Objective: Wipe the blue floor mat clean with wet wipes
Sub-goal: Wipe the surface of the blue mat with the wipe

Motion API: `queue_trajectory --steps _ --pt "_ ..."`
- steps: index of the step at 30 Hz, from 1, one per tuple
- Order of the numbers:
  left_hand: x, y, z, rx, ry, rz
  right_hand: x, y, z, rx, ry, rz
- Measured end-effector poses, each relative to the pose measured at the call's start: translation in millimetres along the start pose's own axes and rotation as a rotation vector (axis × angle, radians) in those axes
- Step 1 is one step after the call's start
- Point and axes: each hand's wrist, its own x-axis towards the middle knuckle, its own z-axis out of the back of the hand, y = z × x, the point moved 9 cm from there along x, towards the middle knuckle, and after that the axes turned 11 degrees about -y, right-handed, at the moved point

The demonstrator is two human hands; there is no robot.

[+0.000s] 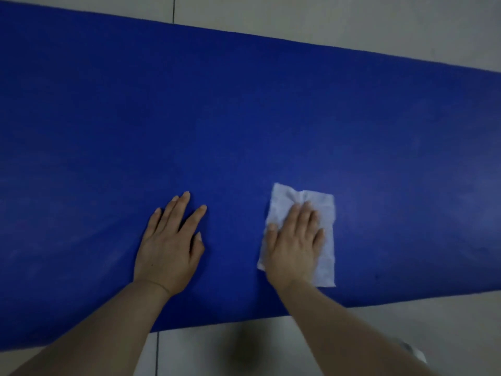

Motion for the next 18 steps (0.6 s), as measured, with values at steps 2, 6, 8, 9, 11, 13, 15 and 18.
queue_trajectory --steps 2,6,8,9,11,13,15,18 --pt "1 0 0 -0.001 -0.009 -0.010 -24 36 -5 0.003 -0.055 0.157" --pt "0 2 0 -0.008 0.014 -0.002 -64 102 -8 0.064 -0.043 0.492" --pt "0 1 1 -0.018 0.016 -0.010 -63 96 -6 0.045 -0.029 0.570" --pt "0 1 2 -0.033 0.014 -0.006 -56 81 -5 0.031 -0.026 0.546" --pt "0 0 4 -0.053 -0.002 0.003 -35 34 -2 0.011 -0.060 0.386" --pt "1 0 6 -0.056 -0.019 0.014 -17 -16 -5 -0.022 -0.030 0.140" --pt "0 -1 5 -0.052 -0.022 0.014 -21 -28 -8 -0.014 -0.021 0.003" --pt "1 0 5 -0.056 -0.020 0.007 -53 32 -6 0.035 -0.117 0.128"
